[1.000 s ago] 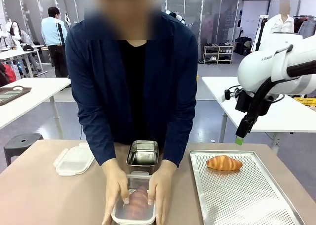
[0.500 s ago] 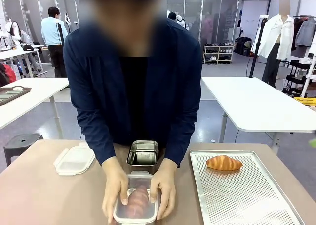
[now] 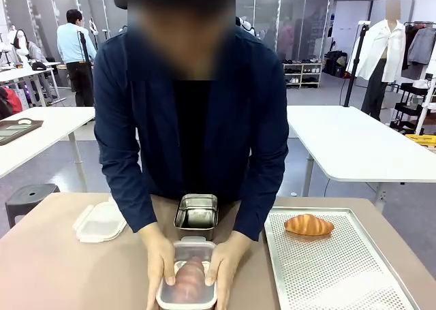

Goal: Place the bread into the airtight container.
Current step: Pick up a Butter Roll and place it into an empty Airtight Container.

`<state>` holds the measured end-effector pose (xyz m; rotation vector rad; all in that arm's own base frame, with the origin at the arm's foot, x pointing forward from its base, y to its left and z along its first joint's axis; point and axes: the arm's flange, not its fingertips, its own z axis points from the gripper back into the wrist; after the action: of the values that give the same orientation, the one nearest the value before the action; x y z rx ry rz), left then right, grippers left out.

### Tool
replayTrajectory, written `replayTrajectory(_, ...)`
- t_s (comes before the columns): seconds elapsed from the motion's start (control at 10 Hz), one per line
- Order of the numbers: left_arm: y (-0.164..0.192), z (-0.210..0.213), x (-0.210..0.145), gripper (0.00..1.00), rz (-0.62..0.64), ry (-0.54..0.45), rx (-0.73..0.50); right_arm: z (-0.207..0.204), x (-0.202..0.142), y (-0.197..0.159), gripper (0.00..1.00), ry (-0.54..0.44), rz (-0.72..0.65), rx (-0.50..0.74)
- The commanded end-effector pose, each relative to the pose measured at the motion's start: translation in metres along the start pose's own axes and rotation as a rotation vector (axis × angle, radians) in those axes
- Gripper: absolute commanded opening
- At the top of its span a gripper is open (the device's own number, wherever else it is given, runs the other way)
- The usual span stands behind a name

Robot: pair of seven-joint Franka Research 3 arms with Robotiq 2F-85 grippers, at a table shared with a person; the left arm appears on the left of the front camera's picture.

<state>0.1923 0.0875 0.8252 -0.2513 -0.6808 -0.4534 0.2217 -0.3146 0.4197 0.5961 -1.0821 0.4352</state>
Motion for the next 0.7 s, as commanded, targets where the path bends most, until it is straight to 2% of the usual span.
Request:
replayTrajectory(0.0, -0.0007, 0.0005, 0.0, 1.0, -0.013, -0.001, -0.005, -0.0108, 0.0211, -0.0038, 1.0, 0.05, 0.039, 0.013)
replayTrajectory(0.6, -0.0007, 0.0005, 0.0, 1.0, -0.013, -0.001, -0.005, -0.0108, 0.0211, -0.0038, 1.0, 0.05, 0.039, 0.013)
